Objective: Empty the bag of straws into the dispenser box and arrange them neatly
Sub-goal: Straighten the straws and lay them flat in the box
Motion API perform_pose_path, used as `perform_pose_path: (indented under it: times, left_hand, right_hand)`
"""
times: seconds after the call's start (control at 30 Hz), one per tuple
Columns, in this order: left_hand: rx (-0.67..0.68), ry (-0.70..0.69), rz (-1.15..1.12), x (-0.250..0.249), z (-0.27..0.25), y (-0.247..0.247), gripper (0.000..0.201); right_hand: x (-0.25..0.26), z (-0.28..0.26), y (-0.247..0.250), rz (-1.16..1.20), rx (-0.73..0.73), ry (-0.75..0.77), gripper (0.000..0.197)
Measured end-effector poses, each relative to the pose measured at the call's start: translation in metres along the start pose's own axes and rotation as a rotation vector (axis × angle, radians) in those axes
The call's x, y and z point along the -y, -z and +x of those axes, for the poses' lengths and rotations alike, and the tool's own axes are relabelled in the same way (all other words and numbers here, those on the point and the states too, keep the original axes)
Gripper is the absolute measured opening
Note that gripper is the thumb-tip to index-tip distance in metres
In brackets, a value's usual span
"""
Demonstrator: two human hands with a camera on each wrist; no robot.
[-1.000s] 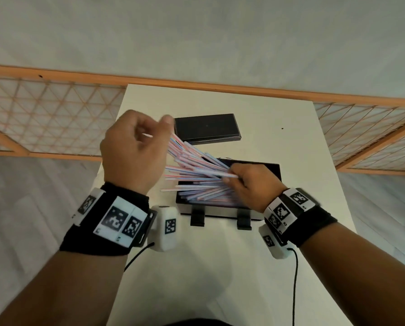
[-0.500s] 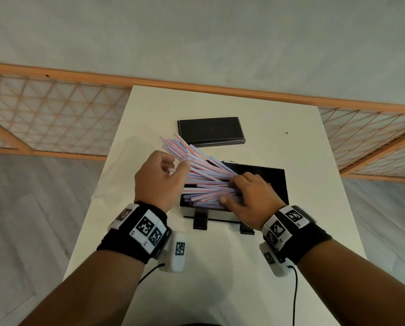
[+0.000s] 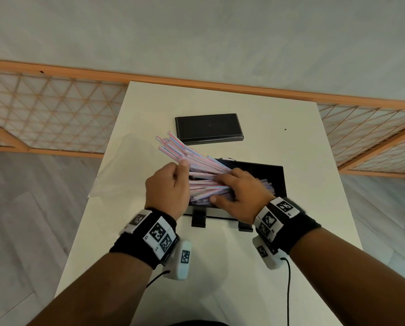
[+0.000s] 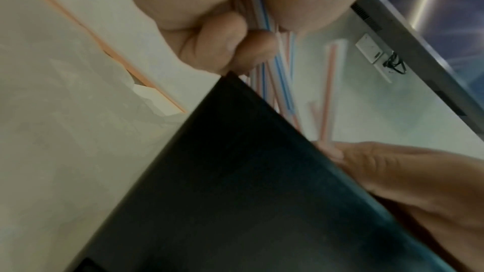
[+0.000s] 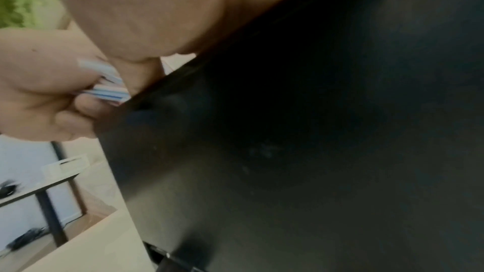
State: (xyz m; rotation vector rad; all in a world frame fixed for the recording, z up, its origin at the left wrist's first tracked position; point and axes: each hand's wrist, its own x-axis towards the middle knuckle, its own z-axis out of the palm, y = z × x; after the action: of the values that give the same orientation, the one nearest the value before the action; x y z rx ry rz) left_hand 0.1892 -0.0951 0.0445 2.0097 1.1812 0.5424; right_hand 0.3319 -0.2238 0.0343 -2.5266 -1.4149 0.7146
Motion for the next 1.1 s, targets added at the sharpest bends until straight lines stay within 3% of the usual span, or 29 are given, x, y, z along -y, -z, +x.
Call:
perform_pose_path:
  times: [0.13,0.33,0.43,0.53,0.6,0.7,0.87,1.0,1.1]
  left_hand:
    - [0.032,-0.081,0.062,-0.004,0.001,0.001,0.048]
    - [0.071,0.069,0.026,0.000,0.010,0.008,0.048]
    - [0.124,0.007,0.041,0.001,0.003,0.004,0.049]
    - [0.052,-0.047,-0.039,0.001,-0.002,-0.002,0.050]
    - [0.033,0.002,-0.185,-0.003,-0.002,-0.006,0.055]
    - [0.107,0.164,-0.416,-0.008,-0.005,-0.009,0.061]
    - [0.143,0.226,-0.437,-0.006,-0.009,-0.011,0.074]
    - [0.153,0.226,-0.490,-0.009,-0.009,-0.010,0.075]
    - [0.121,0.227,-0.489,-0.010,-0.009,-0.010,0.072]
  right_hand:
    - [0.003,0.003,0.000,-0.091,0.048,-0.068,0.088]
    - [0.008,-0.001,0.009,-0.214,-0.051,-0.100,0.090]
    - [0.012,0.000,0.004,-0.209,-0.019,-0.126,0.094]
    - [0.015,0.002,0.001,-0.123,-0.018,-0.092,0.091]
    - [0.012,0.002,0.001,-0.063,-0.060,-0.030,0.088]
    - [0.006,0.000,0.001,-0.066,-0.096,0.010,0.092]
    - [0.009,-0.006,0.001,-0.134,-0.028,0.069,0.084]
    - [0.015,-0.003,0.002,-0.208,0.032,-0.056,0.103]
    - [0.020,-0.003,0.000,-0.212,0.028,-0.034,0.104]
